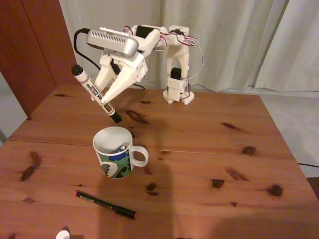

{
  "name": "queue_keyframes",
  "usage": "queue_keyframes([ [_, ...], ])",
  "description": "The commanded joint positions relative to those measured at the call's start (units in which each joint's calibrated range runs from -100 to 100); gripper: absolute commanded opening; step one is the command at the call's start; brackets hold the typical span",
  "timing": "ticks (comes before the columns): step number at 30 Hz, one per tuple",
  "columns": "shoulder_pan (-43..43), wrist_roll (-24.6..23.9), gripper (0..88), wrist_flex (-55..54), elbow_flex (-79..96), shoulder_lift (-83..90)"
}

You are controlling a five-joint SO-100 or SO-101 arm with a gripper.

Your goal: Clean up the desk and place the pens and markers into the cup

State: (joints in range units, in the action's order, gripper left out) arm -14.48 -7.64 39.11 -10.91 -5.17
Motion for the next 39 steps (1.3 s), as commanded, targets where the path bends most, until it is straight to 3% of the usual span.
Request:
queue_keyframes([
  [1,0.3,0.8,0.8,-3.0,1.8,2.6],
  [12,0.0,0.8,0.8,-8.0,2.4,-4.1],
  [39,0.0,0.7,0.8,-7.9,3.2,-12.3],
])
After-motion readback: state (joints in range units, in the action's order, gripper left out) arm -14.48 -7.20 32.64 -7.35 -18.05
